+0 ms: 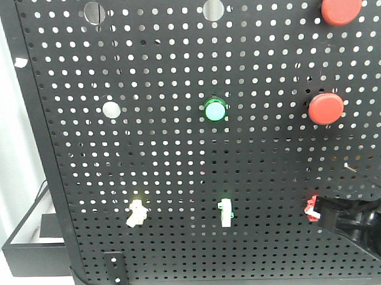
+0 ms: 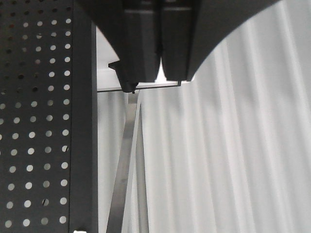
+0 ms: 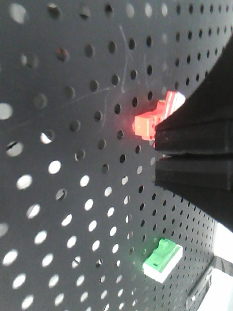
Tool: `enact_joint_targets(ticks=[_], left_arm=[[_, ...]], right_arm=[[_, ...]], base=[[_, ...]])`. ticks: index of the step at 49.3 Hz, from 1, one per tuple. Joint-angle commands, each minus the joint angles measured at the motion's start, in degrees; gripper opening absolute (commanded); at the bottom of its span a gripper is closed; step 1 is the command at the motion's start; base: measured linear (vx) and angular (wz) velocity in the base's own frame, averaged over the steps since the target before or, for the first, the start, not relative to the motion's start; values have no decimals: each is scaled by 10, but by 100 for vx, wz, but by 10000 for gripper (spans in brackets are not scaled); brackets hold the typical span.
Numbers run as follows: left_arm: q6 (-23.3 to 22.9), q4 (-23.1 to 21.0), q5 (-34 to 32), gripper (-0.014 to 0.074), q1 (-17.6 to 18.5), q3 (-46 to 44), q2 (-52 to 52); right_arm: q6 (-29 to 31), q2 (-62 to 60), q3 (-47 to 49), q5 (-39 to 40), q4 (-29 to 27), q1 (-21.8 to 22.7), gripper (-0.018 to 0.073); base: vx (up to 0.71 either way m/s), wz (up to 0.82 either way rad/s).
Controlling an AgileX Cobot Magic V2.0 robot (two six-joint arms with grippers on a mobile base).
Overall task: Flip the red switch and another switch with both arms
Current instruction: 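Push the red toggle switch lever with the right gripper tips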
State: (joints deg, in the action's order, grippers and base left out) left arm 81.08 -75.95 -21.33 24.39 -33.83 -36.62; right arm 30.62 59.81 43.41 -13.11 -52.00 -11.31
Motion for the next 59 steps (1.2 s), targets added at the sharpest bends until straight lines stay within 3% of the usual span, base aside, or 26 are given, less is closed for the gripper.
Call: enact_joint_targets(ticks=[1, 26, 59], left_arm=[[-1, 12, -13, -6, 3, -15, 1], [-1, 12, -13, -6, 3, -15, 1], [-1, 12, -13, -6, 3, -15, 1]], right_arm=[[23, 3, 21, 18, -27, 0, -6], [151, 11, 35, 18, -149, 0, -6], [180, 73, 36, -35, -174, 0, -6]], base=[[0, 0], [0, 0], [0, 0]])
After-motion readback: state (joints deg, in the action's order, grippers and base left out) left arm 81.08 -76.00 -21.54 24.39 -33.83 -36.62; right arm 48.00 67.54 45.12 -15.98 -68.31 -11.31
